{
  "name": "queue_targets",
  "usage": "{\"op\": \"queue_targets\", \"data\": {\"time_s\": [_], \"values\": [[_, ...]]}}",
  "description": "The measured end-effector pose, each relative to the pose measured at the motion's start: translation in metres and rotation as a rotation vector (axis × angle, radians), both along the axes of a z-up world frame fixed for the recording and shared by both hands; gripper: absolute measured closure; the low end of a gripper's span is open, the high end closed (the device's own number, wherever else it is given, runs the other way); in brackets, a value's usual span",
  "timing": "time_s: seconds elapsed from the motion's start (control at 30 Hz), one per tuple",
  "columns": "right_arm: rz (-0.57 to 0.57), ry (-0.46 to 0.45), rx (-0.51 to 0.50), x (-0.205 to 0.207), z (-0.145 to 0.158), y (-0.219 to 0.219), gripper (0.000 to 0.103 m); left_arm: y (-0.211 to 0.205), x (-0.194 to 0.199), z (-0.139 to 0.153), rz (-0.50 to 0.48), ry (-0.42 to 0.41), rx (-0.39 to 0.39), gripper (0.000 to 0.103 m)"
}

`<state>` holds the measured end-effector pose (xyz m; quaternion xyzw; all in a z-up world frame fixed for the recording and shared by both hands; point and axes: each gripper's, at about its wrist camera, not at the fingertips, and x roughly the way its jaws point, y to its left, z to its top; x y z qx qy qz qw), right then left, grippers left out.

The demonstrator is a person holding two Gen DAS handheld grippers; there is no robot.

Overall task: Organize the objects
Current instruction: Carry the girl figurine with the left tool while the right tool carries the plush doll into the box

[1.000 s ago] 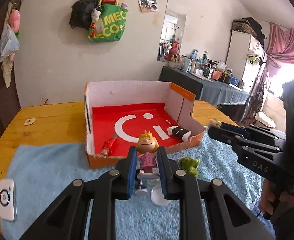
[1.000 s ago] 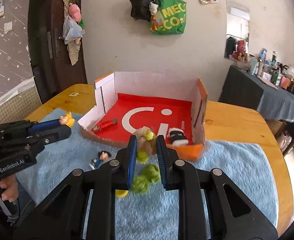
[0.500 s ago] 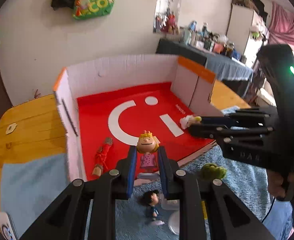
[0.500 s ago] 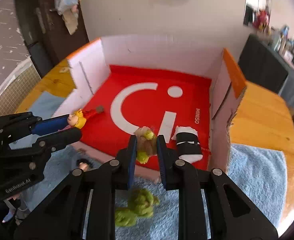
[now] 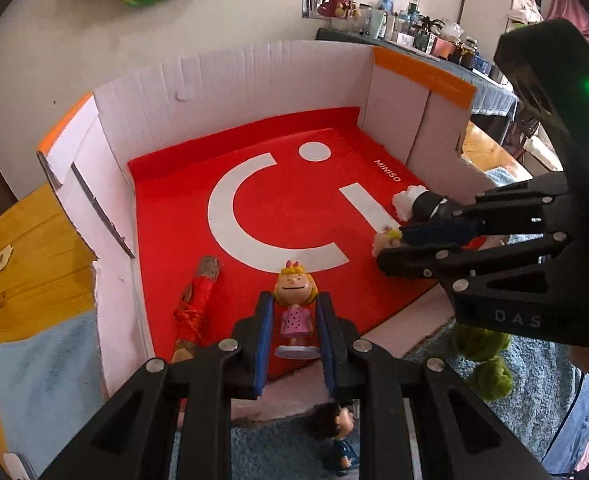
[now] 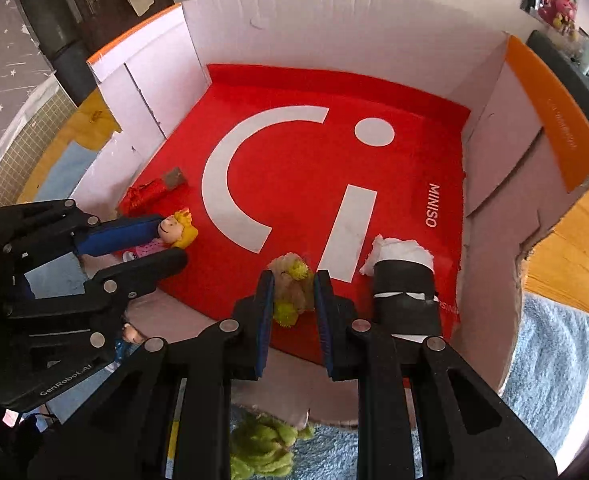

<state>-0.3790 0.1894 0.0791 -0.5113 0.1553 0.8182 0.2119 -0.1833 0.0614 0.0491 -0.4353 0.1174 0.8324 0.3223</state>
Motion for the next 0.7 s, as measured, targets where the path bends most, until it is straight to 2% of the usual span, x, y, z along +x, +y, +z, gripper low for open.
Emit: {"op": "queue_targets", "data": {"time_s": [0.7], "values": [[0.023, -0.028, 0.035, 0.010, 0.003, -0.016, 0.081, 0.001, -0.007, -0.007, 0.004, -0.023, -0.004, 0.081]]}}
